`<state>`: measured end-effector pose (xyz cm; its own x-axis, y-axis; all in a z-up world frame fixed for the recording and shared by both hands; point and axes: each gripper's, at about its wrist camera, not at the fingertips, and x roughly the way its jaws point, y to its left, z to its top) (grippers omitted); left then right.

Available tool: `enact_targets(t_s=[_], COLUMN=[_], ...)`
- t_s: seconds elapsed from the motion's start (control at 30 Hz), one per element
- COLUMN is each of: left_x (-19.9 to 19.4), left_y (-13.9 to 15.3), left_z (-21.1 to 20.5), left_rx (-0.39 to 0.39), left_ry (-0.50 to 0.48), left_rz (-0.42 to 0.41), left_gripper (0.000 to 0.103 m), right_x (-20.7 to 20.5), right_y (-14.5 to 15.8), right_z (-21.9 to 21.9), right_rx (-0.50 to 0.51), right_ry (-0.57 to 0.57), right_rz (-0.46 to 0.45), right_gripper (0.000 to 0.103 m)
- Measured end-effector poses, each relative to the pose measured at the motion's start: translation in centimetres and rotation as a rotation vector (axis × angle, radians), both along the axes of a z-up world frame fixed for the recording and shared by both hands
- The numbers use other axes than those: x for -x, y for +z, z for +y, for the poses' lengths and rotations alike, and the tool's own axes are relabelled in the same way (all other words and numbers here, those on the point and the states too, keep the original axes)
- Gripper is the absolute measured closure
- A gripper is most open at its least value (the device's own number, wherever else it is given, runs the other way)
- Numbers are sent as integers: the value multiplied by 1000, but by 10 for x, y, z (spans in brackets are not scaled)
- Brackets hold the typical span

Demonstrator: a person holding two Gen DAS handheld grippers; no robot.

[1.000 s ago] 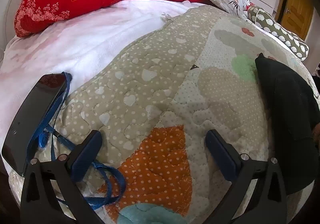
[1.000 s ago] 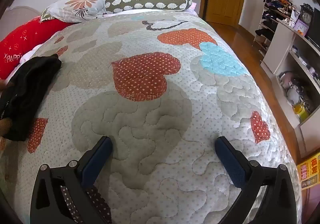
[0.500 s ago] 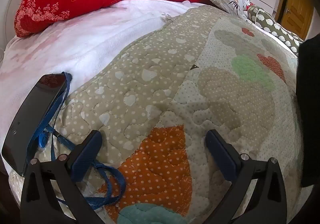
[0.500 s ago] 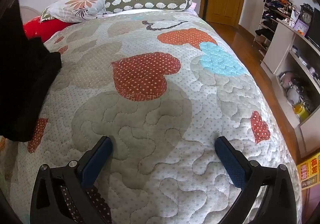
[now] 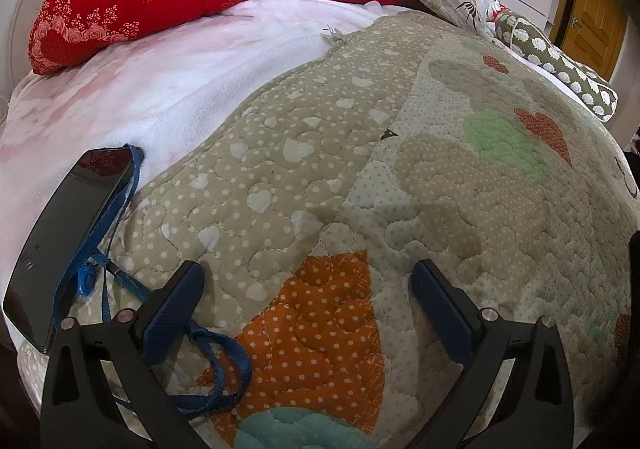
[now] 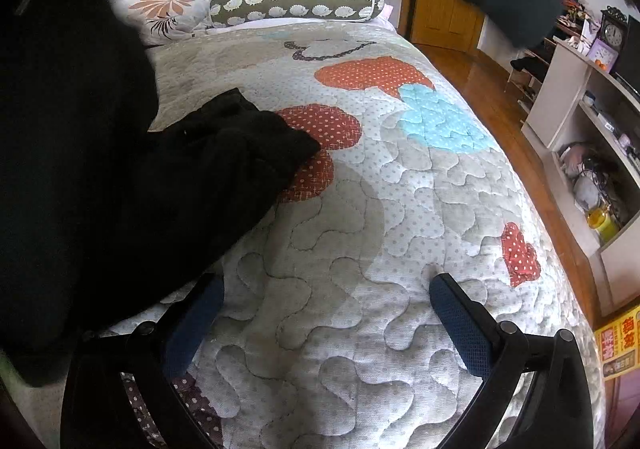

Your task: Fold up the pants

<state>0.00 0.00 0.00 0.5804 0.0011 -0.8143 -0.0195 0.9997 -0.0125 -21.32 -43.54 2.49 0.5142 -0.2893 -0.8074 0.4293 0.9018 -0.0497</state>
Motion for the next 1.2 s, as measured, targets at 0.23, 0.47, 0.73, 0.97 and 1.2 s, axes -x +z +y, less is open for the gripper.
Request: enact_targets(t_s=[0.23,0.47,0.73,0.97,1.2], left_x=[0,0,1,33,70], left_y=[0,0,4,34,82], left_z=[-1,-1,0,5,13], left_rx=[-5,-6,-16,-9,72], left_ry=[0,1,-27,-15,-42], left_rz=[0,-3,55,-7,-106], left_gripper=[0,0,0,0,0], right_x=[0,-1,-1,-1,-2], right_y=[-1,-1,-1,-1,2], right_z=[2,3,3,2,0], right_rx=[0,-1,-1,-1,-4], right_ry=[0,0,0,0,1], right_rz=[0,0,0,-2,-3], right_gripper=[0,0,0,0,0])
